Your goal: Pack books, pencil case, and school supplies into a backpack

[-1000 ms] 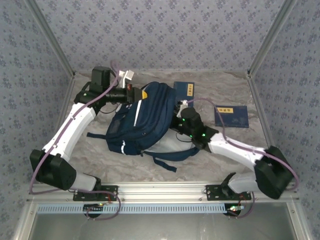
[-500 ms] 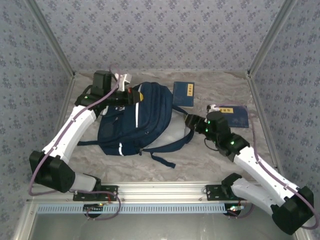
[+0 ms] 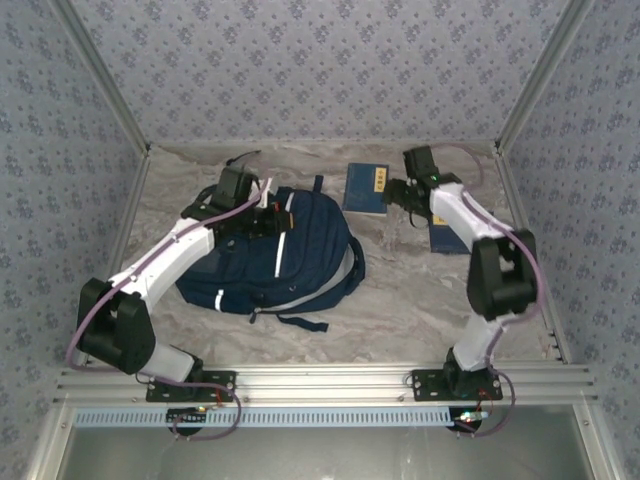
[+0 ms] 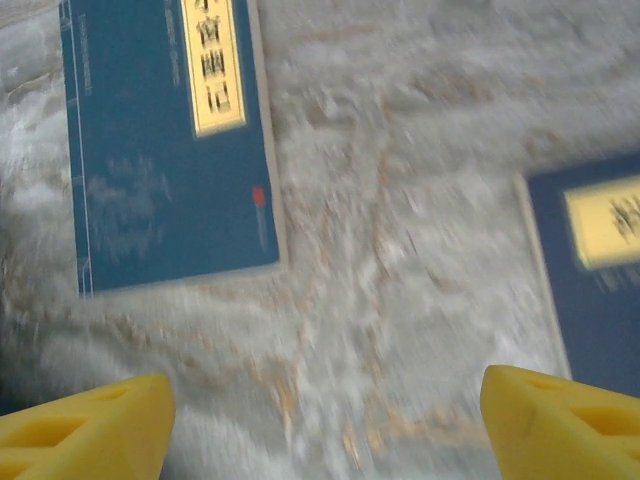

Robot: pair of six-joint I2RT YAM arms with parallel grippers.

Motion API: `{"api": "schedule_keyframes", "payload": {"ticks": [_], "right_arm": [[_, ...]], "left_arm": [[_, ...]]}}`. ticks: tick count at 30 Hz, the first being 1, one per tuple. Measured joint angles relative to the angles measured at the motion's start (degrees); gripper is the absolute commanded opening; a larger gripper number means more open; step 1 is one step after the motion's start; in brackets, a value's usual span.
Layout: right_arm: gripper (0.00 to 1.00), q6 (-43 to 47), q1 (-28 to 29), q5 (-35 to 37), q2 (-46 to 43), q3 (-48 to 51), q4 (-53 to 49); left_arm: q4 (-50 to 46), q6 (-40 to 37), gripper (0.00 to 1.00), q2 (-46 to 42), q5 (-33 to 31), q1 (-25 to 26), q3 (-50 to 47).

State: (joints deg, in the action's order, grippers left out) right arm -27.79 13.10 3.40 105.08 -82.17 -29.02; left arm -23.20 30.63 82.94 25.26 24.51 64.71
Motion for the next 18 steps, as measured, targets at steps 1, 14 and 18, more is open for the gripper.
{"api": "schedule_keyframes", "payload": {"ticks": [1,14,18], "right_arm": [[0.80,0.57,0.00,-0.11,4.44,-4.96,-0.39],[0.35,5.70,3.06,-4.31,37.64,-44.50,-11.30],[0.28,6.21,4.81,-4.13,39.36,-46.90,-15.28]], "left_arm": [[1.03,0.96,0.00,-0.48,-0.35,-0.68,-1.31],[3.63,5.73,0.00,-2.60,-3.82,-6.32,-3.91],[3.72,6.14,0.00,-2.60,-3.58,-6.93,-3.91]]}}
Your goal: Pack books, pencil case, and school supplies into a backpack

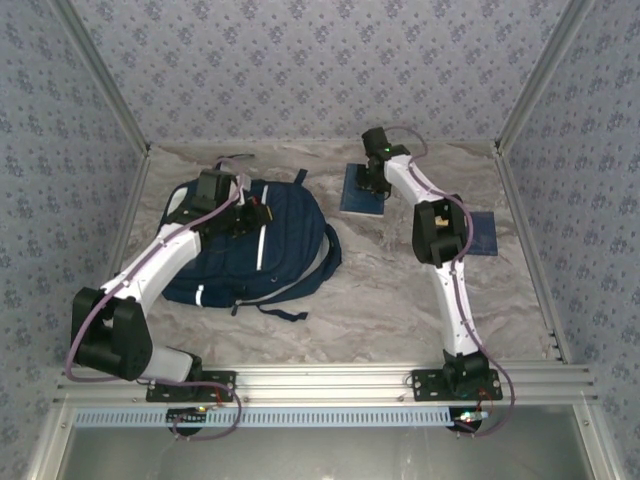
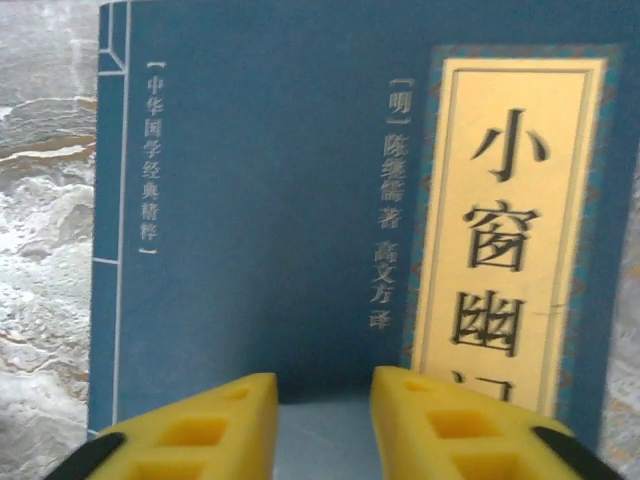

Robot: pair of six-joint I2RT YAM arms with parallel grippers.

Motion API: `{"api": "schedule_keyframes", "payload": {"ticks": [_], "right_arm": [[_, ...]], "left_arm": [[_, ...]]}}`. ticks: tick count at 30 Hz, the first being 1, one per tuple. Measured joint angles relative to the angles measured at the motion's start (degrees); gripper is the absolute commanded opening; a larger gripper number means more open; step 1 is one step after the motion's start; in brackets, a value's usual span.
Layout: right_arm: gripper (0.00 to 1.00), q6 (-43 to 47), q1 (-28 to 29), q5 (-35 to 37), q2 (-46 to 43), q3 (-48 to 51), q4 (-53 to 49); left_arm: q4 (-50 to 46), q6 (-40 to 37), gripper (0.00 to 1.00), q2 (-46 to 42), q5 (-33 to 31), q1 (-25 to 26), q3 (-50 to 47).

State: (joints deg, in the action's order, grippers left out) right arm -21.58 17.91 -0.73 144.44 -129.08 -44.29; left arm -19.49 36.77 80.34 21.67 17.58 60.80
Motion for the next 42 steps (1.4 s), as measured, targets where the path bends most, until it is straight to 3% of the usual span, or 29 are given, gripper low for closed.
{"api": "schedule_keyframes", "payload": {"ticks": [4,13,18,23,31,36,42], "right_arm": [[0.29,0.09,0.94,0.09,-4.13,7.63,1.25],[0.30,-0.11,3.30,-0.92,-29.24,48.81,11.96],[0.31,-1.70,9.31,-3.61,-43.17,68.52,19.08],[0.46,-4.83,15.23,-12.04,-55.82,81.66,20.20],[0.58,-12.59,3.82,-16.55,-76.04,90.29,20.31],[0.58,-14.16,-1.49,-19.71,-73.44,91.43,22.34],[0.55,-14.29,-2.03,-22.80,-64.92,91.67,25.64]], "left_arm": [[0.00,0.20,0.00,-0.22,0.09,-0.28,0.00],[-1.97,-1.40,0.00,-1.64,-3.23,-0.35,0.57],[-3.06,-2.89,0.00,-2.56,-5.31,-0.72,1.62],[-4.28,-4.17,0.00,-2.56,-5.97,0.87,2.40],[-4.61,-4.11,0.00,1.49,-6.45,5.73,2.47],[-4.44,-3.91,0.00,2.29,-6.71,8.20,2.25],[-3.76,-2.99,0.00,2.36,-6.14,8.81,0.87]]}}
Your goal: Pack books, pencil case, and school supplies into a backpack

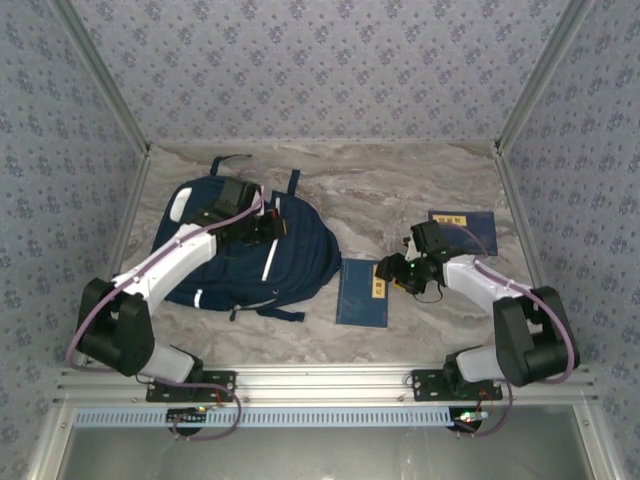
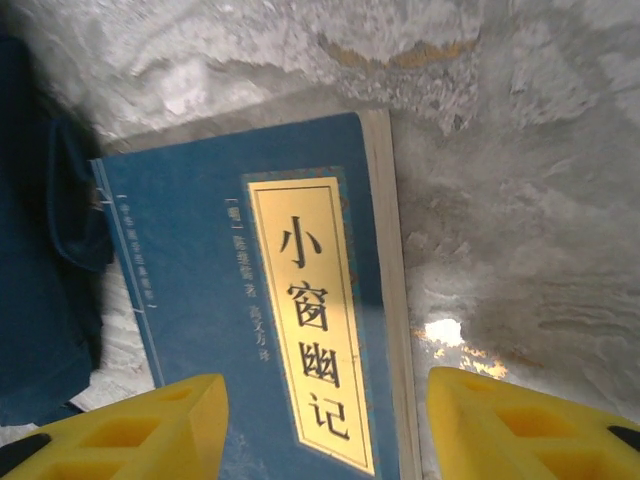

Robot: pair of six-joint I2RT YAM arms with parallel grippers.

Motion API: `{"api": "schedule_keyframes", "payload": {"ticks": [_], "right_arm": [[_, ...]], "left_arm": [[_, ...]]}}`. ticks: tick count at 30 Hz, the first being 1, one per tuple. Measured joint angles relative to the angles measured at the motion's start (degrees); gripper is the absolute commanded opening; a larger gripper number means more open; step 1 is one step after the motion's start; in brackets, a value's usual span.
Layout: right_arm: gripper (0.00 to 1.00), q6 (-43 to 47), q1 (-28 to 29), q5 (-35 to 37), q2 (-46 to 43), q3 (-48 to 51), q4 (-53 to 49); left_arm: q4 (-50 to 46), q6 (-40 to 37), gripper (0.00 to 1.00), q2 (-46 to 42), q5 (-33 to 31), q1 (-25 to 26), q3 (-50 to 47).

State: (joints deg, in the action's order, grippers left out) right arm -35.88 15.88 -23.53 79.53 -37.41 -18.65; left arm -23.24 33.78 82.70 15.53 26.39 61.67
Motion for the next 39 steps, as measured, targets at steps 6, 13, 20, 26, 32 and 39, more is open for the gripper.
{"api": "schedule_keyframes", "payload": {"ticks": [6,13,20,26,32,39], "right_arm": [[0.54,-0.42,0.81,-1.36,4.24,0.04,3.08],[0.46,-1.77,1.46,-1.62,4.79,0.00,4.15],[0.41,-3.89,5.16,-6.99,5.01,-0.79,7.02],[0.33,-6.29,5.27,-10.08,5.01,-1.55,9.86],[0.29,-7.32,5.84,-11.85,5.68,-1.90,13.33],[0.19,-6.99,6.08,-11.74,9.11,-2.43,14.05]], "left_arm": [[1.14,0.63,0.00,0.52,0.39,0.20,-0.35],[3.06,1.46,0.00,1.62,1.49,0.39,-1.27],[4.02,1.70,0.00,1.86,1.84,0.42,-1.92],[4.26,1.73,0.00,2.08,2.01,0.42,-2.08],[4.66,1.70,0.00,2.23,2.05,0.42,-2.14],[4.61,1.68,0.00,2.23,2.01,0.42,-2.14]]}}
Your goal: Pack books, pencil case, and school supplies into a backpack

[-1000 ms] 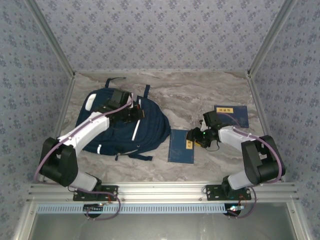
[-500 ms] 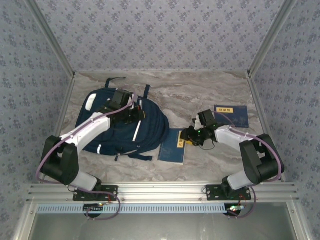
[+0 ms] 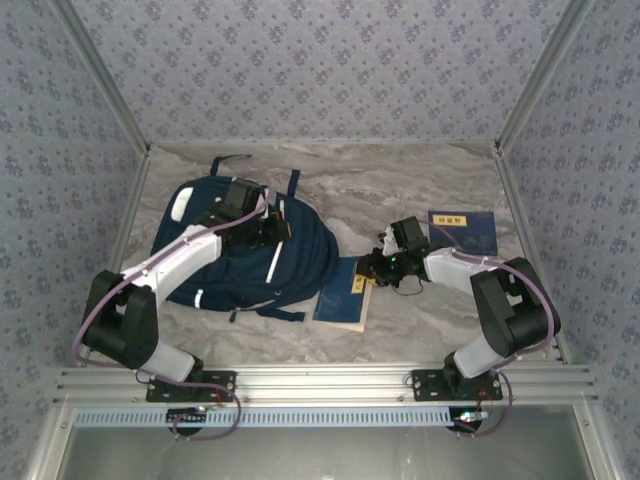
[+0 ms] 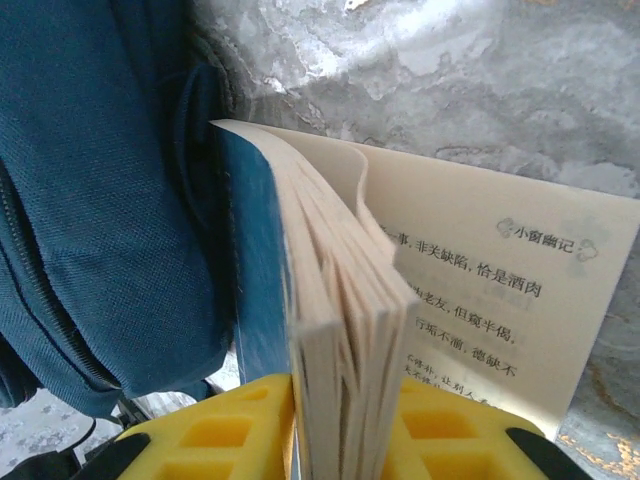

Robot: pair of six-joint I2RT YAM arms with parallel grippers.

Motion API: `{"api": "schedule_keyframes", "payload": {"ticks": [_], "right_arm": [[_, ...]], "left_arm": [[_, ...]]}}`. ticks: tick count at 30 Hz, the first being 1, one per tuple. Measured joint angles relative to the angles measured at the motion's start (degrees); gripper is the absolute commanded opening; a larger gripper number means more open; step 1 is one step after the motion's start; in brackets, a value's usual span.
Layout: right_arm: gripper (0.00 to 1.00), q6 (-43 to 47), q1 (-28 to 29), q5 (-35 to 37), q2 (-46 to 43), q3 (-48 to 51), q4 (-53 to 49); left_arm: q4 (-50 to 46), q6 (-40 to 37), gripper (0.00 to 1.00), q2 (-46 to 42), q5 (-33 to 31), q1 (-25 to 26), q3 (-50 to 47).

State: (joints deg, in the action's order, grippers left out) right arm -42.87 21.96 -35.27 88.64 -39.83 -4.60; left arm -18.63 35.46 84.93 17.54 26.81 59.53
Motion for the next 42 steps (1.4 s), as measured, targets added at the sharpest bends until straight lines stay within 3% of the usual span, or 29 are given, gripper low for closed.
{"api": "schedule_keyframes", "payload": {"ticks": [6,12,21,26,35,38,42], "right_arm": [[0.07,3.56,-0.13,3.21,-3.10,-1.22,-4.74],[0.02,7.02,-1.18,6.08,-8.57,-2.16,-9.73],[0.04,10.38,-3.76,6.43,-21.92,-7.50,-21.05],[0.05,10.54,-3.78,2.84,-27.71,-14.34,-23.37],[0.05,5.18,-3.78,-4.13,-30.75,-16.35,-20.20],[0.06,3.43,-3.80,-5.75,-30.91,-16.33,-19.26],[0.14,1.66,-4.66,-6.91,-30.93,-16.00,-18.10]], "left_arm": [[-0.63,-0.42,0.03,0.00,-0.57,0.07,0.00],[-2.08,-1.07,0.36,0.00,-0.90,0.63,1.01],[-7.17,-7.37,0.61,-3.26,-1.38,3.43,5.18],[-2.29,-6.32,0.67,-5.42,6.97,5.73,5.20],[15.76,4.02,0.65,0.39,23.43,9.99,4.87],[22.69,8.61,0.55,1.88,26.97,10.95,3.76],[32.52,14.88,0.24,2.62,30.32,11.37,1.73]]}}
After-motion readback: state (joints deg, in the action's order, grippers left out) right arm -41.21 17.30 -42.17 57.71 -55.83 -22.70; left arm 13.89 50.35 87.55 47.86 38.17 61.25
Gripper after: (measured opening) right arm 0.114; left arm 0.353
